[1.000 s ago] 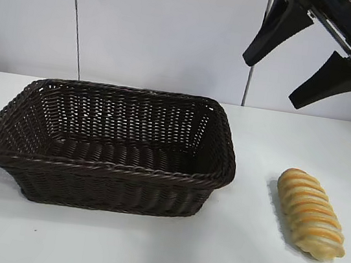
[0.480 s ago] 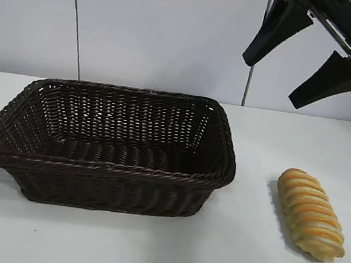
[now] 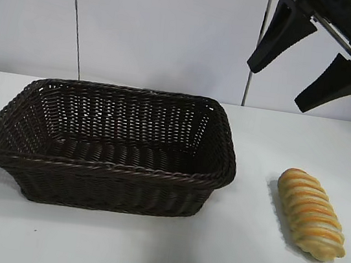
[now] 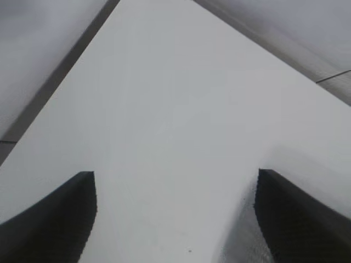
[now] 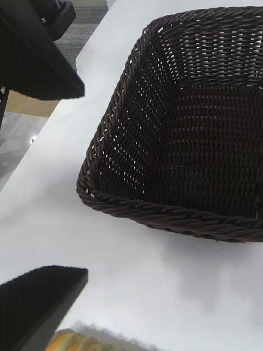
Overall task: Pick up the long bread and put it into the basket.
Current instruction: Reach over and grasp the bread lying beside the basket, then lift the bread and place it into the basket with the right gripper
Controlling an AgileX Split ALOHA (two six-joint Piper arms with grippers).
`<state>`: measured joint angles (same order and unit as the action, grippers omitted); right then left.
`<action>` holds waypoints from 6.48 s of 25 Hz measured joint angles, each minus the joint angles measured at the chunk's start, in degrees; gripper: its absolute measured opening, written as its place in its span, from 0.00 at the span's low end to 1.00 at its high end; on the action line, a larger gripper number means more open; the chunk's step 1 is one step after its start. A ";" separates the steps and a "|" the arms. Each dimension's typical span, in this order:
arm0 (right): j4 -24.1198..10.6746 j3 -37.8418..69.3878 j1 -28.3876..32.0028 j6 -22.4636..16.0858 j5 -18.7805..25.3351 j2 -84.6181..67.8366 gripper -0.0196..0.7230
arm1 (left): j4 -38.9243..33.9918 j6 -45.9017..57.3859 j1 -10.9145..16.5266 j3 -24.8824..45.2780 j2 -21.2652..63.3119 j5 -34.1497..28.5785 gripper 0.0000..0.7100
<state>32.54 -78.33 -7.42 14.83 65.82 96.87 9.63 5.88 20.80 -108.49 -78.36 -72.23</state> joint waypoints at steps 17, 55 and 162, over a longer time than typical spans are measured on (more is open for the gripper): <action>0.00 0.00 0.00 0.00 -1.16 0.00 0.79 | -7.00 -6.25 -1.49 41.04 61.68 -1.64 0.81; -0.17 0.00 0.00 0.00 -1.34 0.00 0.79 | -8.54 -4.89 -18.08 77.67 75.10 -1.44 0.81; -30.12 -22.46 -1.27 -18.98 4.92 4.45 0.13 | -8.64 -4.71 -19.83 77.67 75.10 -1.44 0.81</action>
<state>2.42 -100.79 -8.68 -4.15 70.74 101.31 0.99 1.16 0.97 -30.82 -3.26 -73.67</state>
